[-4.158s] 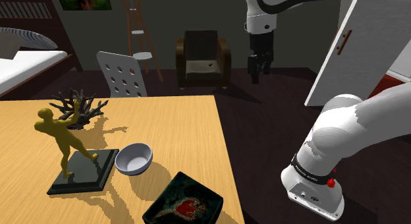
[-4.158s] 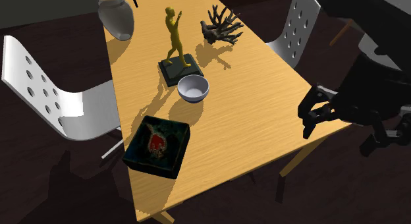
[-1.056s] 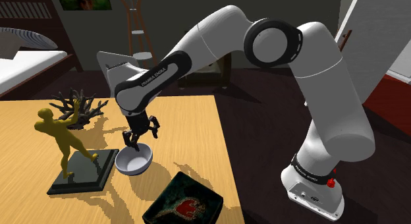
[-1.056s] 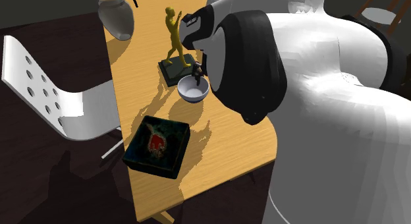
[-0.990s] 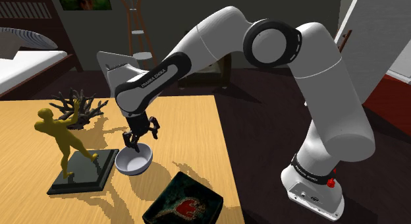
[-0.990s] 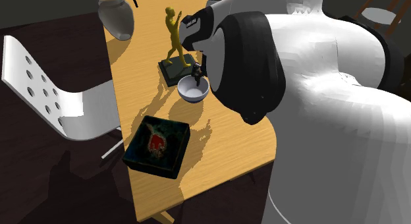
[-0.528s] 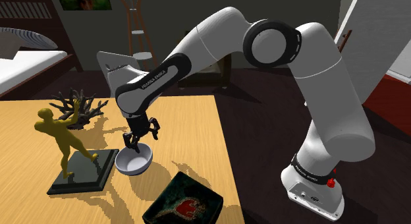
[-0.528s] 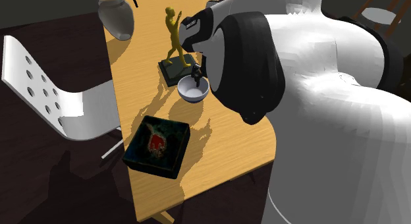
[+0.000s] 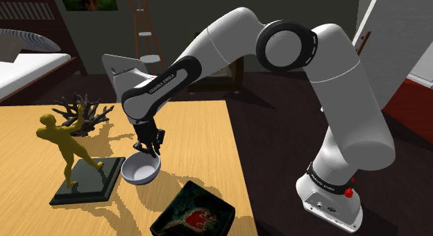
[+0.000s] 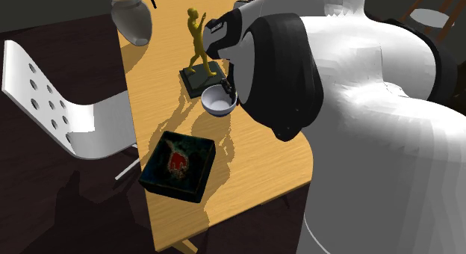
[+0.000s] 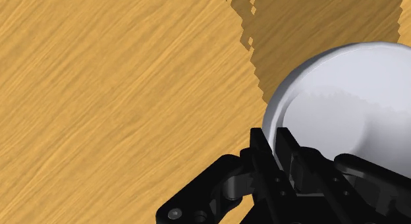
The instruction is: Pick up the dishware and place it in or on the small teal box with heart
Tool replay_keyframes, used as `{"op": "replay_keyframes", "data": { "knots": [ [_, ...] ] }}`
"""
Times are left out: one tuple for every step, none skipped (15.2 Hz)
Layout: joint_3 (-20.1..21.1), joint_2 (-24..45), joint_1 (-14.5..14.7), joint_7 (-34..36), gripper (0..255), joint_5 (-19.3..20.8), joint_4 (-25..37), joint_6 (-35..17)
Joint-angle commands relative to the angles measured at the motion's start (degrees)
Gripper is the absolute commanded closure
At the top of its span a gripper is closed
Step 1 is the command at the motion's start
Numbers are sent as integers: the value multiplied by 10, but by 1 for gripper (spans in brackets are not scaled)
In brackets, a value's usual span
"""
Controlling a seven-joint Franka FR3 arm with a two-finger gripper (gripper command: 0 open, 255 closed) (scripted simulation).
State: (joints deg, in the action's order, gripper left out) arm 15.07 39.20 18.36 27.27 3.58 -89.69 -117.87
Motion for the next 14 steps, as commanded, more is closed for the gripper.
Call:
{"op": "replay_keyframes", "data": {
  "knots": [
    [0, 0, 0, 0, 255, 0, 0, 0],
    [0, 0, 0, 0, 255, 0, 0, 0],
    [1, -4, 0, 0, 255, -1, 1, 5],
    [1, -9, -1, 0, 255, -2, 1, 10],
    [2, -13, -1, 0, 255, -3, 2, 15],
    [3, -18, -2, 0, 255, -3, 4, 21],
    [3, -22, -2, 0, 255, -4, 5, 26],
    [4, -26, -3, 0, 255, -5, 6, 32],
    [5, -30, -3, 0, 255, -6, 8, 37],
    [5, -34, -3, 0, 255, -7, 10, 43],
    [6, -38, -4, 0, 255, -8, 12, 48],
    [6, -41, -4, 0, 255, -8, 14, 54],
    [7, -45, -5, 0, 255, -9, 16, 60],
    [7, -48, -5, 0, 255, -10, 18, 66]
  ]
}}
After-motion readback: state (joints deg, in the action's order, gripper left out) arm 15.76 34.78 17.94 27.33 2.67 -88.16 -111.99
